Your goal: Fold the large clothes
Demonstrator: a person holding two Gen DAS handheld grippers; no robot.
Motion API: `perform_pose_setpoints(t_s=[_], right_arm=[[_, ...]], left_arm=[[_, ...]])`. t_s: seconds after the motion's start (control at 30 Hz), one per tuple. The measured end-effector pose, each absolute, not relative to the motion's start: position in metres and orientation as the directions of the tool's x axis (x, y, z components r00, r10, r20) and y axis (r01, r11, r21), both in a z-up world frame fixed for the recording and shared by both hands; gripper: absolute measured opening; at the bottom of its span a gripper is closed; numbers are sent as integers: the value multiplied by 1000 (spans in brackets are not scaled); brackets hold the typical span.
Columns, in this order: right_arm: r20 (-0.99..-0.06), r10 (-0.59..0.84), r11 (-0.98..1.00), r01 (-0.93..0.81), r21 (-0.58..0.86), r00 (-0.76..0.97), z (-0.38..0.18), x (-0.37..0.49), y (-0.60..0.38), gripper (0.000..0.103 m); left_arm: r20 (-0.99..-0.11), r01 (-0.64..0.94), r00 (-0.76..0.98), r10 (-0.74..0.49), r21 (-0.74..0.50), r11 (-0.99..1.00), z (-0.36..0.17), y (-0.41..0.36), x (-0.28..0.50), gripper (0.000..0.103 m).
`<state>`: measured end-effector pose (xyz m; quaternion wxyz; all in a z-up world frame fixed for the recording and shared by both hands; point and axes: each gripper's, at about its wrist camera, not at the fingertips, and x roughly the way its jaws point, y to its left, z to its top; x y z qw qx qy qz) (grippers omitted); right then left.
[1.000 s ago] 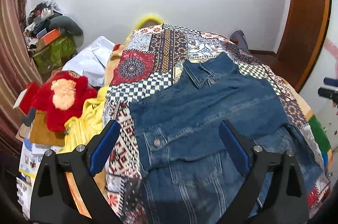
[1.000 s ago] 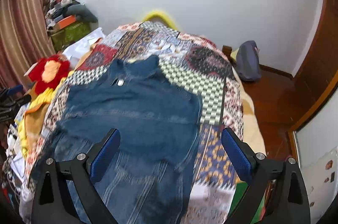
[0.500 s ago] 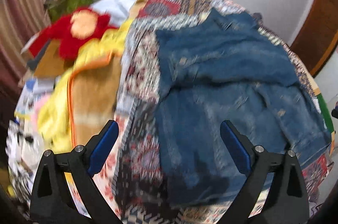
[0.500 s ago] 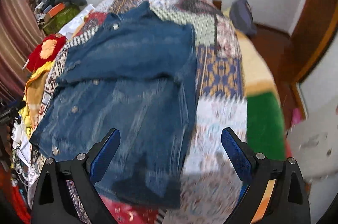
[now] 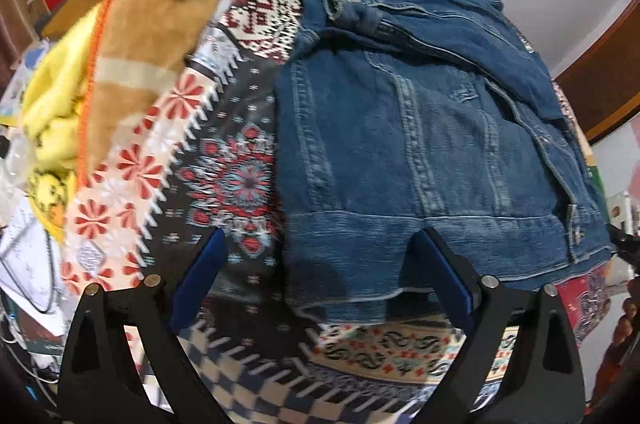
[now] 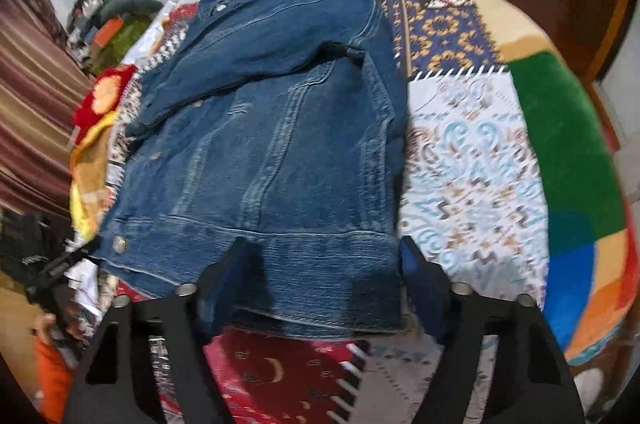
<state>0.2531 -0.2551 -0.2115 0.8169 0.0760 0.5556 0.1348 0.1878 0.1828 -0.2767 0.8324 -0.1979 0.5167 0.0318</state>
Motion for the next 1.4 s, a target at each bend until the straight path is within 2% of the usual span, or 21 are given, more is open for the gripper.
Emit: perform_pose_setpoints(t_s=[0.03, 0.07, 0.1, 0.2, 0.23, 0.27, 0.3, 0.43, 0.73, 0.93, 1.2, 1.4], right_arm=[[-882, 311, 950, -131, 283, 353, -212, 253, -256, 67], [-880, 310, 951, -126, 283, 360, -212, 253, -257, 61], [-878, 310, 951, -120, 285, 365, -213, 252, -258, 58], [-865, 329, 944, -104, 314, 378, -215, 251, -262, 52], [-862, 331, 943, -111, 312, 385, -215, 251, -262, 46], [-859, 329, 944, -117, 308, 392, -214, 251, -262, 43], [-857, 322, 947, -120, 299, 402, -212, 251, -262, 31], [-833, 341, 940, -172, 294, 436, -200, 257, -257, 20], [-781, 371, 921, -305, 241, 503, -157, 298, -229, 16], [-724, 338, 930, -333, 158, 601, -123, 349, -210, 14], [-675, 259, 948, -314, 42, 691, -95, 455, -184, 13], [-697, 228, 962, -267, 55, 680, -111, 541, -172, 13]], left_arm=[[-870, -249, 462, -172, -313, 917, -278, 180, 189, 82], [-868, -239, 458, -193, -330, 913, -280, 178, 191, 77], [-864, -230, 455, -216, -349, 908, -282, 176, 192, 69], [-857, -219, 462, -227, -358, 908, -283, 175, 193, 56], [-858, -211, 467, -215, -345, 915, -281, 174, 193, 48], [-858, -207, 471, -207, -335, 919, -279, 174, 193, 45], [-860, -209, 479, -179, -310, 927, -275, 174, 193, 33], [-839, -186, 527, -139, -273, 944, -257, 173, 195, 24], [-728, -108, 680, -92, -223, 969, -195, 169, 228, 19], [-641, -125, 766, -41, -211, 970, -158, 183, 287, 19], [-608, -149, 794, 5, -186, 971, -130, 198, 387, 18], [-631, -195, 776, 20, -210, 958, -143, 217, 461, 18]])
